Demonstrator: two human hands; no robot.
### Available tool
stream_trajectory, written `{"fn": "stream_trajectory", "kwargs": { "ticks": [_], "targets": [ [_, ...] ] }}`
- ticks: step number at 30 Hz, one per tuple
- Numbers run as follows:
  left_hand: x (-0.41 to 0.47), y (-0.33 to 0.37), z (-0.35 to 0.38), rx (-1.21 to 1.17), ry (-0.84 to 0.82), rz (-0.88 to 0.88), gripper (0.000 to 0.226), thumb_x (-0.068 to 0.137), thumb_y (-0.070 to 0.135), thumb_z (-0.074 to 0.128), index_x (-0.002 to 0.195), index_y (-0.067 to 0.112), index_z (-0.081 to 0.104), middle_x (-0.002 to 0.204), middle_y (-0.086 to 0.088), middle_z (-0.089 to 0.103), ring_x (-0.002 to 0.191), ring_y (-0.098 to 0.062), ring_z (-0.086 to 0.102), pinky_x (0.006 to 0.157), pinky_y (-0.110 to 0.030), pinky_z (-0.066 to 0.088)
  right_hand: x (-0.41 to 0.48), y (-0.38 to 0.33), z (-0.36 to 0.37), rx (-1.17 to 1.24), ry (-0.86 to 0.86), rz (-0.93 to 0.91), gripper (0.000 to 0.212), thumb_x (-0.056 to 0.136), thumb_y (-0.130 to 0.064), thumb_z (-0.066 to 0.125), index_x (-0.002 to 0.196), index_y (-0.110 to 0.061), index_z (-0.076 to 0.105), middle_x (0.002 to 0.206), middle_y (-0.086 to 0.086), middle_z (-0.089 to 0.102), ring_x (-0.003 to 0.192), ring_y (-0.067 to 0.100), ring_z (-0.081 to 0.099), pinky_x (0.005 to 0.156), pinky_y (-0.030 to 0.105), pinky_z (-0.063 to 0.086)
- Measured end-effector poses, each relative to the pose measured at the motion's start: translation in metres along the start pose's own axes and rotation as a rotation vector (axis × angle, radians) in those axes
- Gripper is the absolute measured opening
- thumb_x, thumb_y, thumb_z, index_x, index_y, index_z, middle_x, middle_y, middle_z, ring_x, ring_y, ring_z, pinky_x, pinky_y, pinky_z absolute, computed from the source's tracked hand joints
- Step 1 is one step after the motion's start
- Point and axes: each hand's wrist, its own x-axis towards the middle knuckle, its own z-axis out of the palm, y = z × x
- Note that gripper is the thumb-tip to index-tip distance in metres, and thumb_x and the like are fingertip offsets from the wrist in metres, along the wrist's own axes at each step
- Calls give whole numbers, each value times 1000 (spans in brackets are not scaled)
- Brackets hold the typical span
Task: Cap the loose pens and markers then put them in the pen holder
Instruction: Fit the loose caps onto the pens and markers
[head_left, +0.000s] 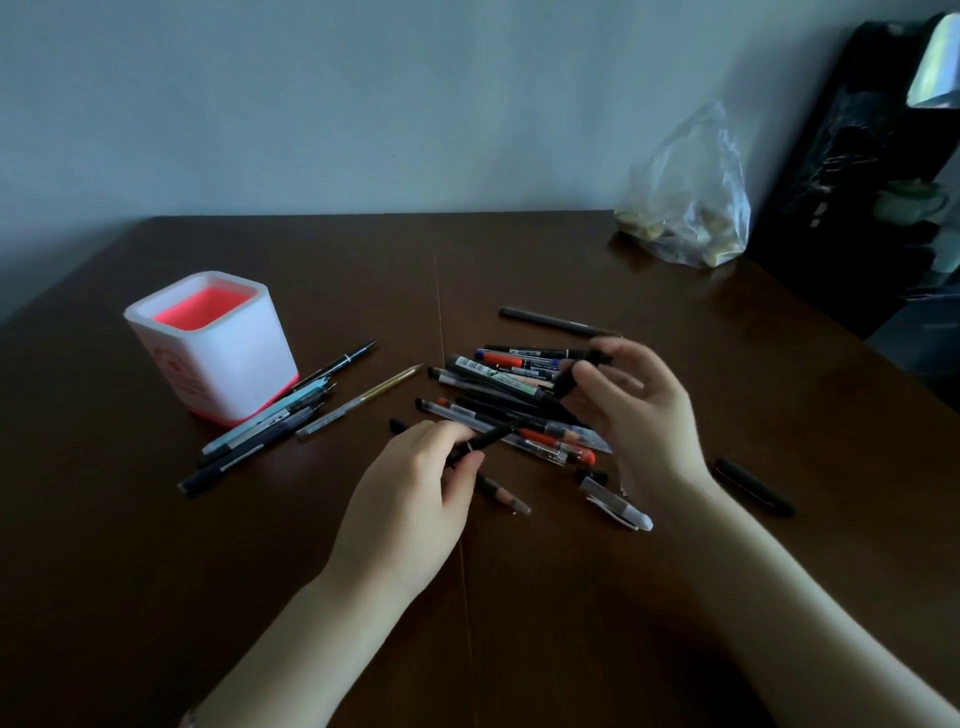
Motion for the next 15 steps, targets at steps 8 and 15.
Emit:
{"fn": "stream_trajectory", "kwargs": {
  "ticks": [8, 15],
  "targets": [
    [1, -1, 0, -5, 6, 2, 23, 82, 10, 64, 105, 8, 64, 94, -2, 67, 86, -10, 61, 71, -13, 46, -9, 14, 2, 59, -32, 27, 16, 82, 0, 58, 88, -15, 58, 85, 7, 73, 84, 20, 71, 71, 28, 59],
    [1, 1, 1, -18, -5, 26, 22, 83, 11, 64, 105, 10, 65, 92, -1, 67, 85, -9, 62, 68, -12, 47, -13, 16, 4, 63, -122, 73, 15, 79, 0, 60, 87, -13, 58, 91, 13, 72, 88, 24, 70, 77, 35, 58]
  ]
}}
